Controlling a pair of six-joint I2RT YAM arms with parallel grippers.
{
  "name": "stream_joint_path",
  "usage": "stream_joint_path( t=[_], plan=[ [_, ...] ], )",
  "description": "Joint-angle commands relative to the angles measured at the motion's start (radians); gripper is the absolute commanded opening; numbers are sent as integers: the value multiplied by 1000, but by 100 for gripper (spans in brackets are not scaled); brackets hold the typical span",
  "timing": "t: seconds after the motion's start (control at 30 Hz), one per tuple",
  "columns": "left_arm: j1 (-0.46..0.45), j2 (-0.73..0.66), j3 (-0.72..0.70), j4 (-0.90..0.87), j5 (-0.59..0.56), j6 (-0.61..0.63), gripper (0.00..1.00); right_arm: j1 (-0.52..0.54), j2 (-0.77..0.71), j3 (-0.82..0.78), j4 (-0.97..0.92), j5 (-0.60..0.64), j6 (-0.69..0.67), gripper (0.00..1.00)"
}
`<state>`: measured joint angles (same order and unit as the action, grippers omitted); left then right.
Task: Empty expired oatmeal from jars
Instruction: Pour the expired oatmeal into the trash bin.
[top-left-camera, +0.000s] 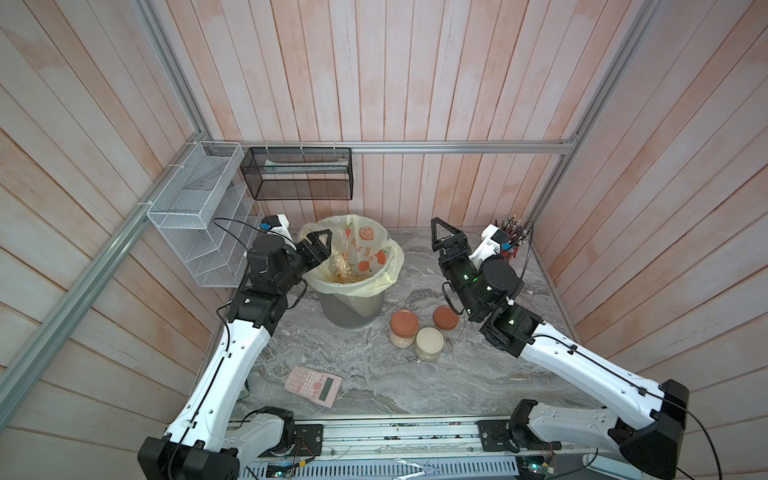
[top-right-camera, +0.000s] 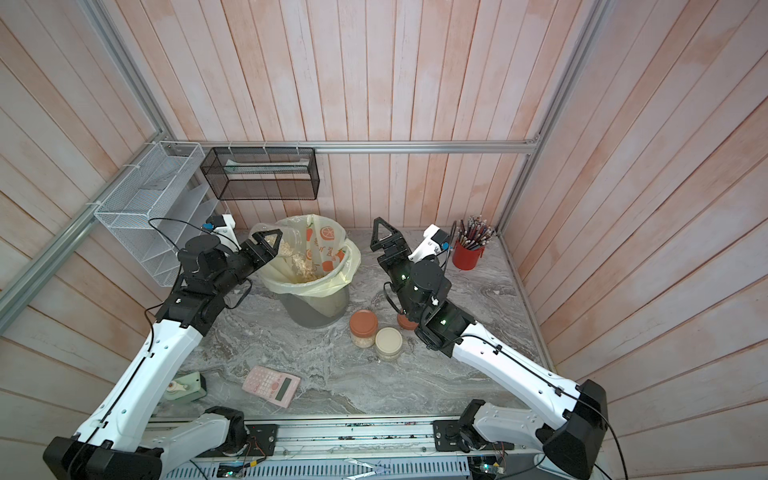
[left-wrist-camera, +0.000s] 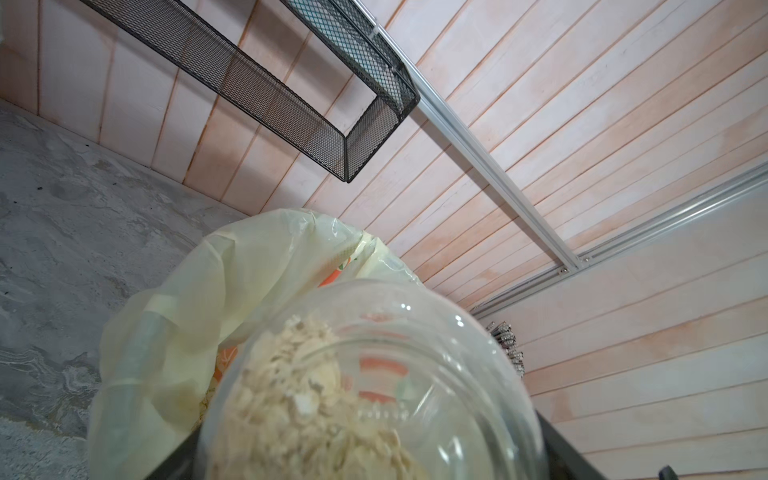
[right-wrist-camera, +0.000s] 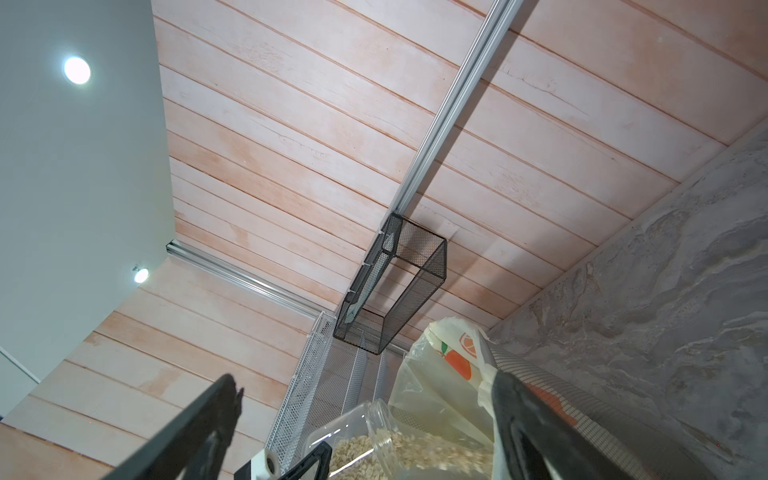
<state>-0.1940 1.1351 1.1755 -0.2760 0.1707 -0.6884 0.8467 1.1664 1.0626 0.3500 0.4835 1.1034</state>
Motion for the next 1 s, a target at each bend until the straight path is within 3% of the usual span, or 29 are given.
stream_joint_path(
  t=[0.0, 0.53, 0.97],
  plan=[
    [10, 21, 87, 8, 91, 74, 22, -22, -20, -22, 0, -30, -28, 97],
    [60, 141, 261, -205, 152, 266, 21, -227, -94, -155, -81, -227, -21, 97],
    [59, 217, 365, -351, 146, 395, 19, -258, -66, -204, -37, -299, 0, 97]
  ],
)
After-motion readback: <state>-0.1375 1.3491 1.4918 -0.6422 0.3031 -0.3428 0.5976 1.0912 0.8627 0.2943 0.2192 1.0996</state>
